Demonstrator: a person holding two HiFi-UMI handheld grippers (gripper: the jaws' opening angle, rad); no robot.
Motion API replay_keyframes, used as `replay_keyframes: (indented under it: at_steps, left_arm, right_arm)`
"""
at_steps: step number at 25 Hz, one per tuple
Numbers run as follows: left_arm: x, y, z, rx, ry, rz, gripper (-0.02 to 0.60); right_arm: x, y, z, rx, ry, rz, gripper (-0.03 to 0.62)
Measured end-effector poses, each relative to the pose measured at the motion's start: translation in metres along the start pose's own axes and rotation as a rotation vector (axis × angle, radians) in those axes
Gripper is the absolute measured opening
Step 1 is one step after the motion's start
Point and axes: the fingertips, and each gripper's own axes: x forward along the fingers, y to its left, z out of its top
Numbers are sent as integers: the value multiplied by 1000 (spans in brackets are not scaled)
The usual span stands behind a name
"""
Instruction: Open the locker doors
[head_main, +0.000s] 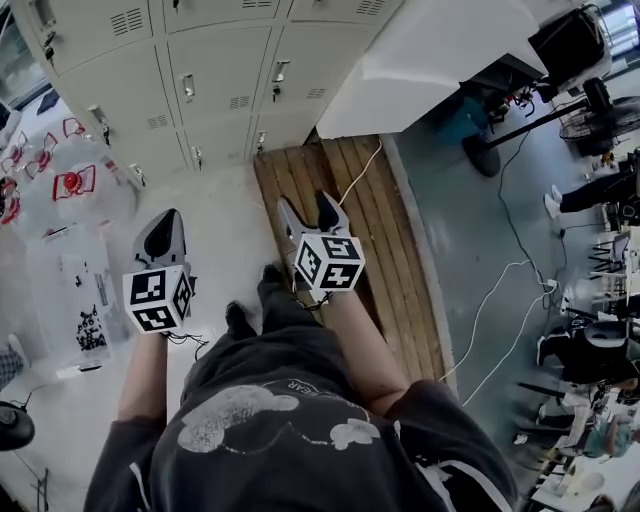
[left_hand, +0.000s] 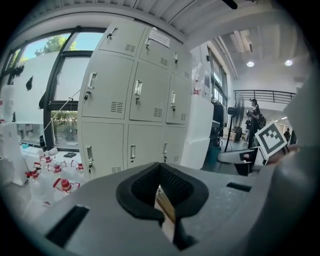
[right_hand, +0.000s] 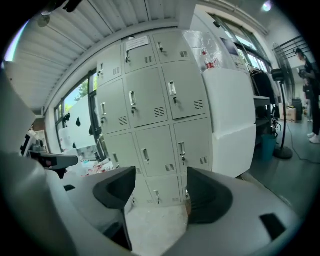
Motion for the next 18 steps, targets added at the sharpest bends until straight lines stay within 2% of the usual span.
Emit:
replay_keyframes:
  at_steps: [5,13,18]
  left_arm:
    - [47,5,4,-14,22,17,8]
    - [142,14,5,-69,67,85,8]
    - [197,15,0,-96,92,113,8]
  right_arm:
    - [49,-32,10,74,-4,-9,310]
    - [167,-76,35,62,33,73,310]
    - [237,-101,39,12,49,110,310]
